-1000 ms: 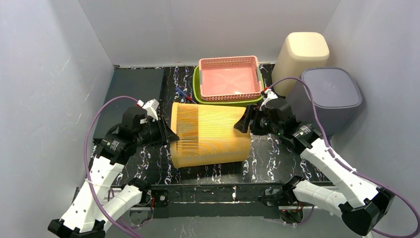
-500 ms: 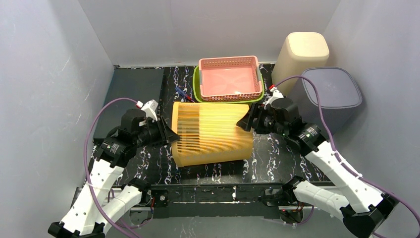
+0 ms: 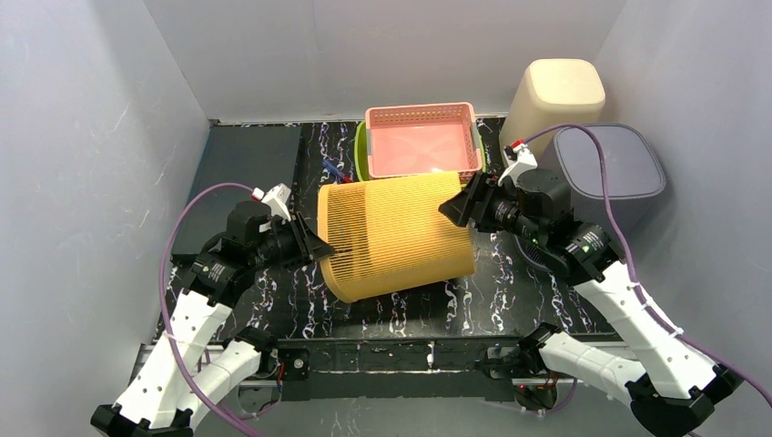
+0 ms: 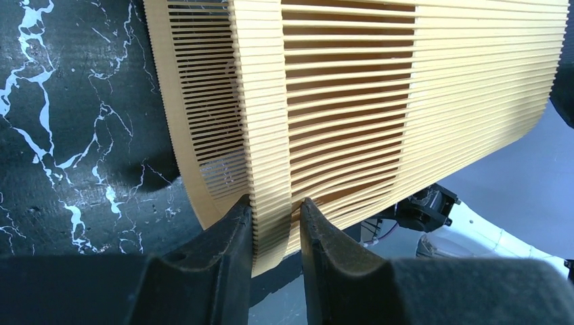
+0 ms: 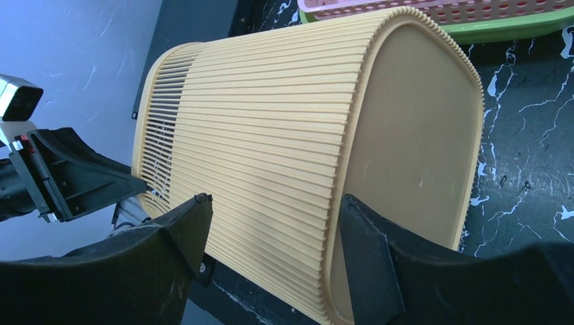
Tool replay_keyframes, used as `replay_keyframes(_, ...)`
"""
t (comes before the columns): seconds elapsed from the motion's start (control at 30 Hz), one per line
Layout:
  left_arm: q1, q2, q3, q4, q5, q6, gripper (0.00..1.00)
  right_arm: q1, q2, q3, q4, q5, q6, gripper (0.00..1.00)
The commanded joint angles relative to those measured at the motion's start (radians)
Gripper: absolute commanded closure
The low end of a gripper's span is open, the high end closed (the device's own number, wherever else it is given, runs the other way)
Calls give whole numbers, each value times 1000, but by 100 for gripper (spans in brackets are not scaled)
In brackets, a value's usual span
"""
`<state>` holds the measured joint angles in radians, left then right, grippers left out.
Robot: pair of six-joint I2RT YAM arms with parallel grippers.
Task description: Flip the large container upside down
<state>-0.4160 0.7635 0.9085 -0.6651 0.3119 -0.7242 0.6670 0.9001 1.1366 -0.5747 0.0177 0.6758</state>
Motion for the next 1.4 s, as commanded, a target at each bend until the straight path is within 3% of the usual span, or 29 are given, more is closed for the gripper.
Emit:
replay_keyframes(0.0,-25,24,-29,76,69,10,76,52,26,93,213,-299,68,25)
replay_keyframes(0.5,-24,30,-100,50,-72,24,76,200,155,261,178,-203,-14,24)
replay_keyframes(0.83,-24,29,-143,48,-128,36,76,363,230,251,200,-66,-14,23)
replay_keyframes(1.37,-25,-5,-216,52,-151,35,75,386,328,225,211,11,-21,20)
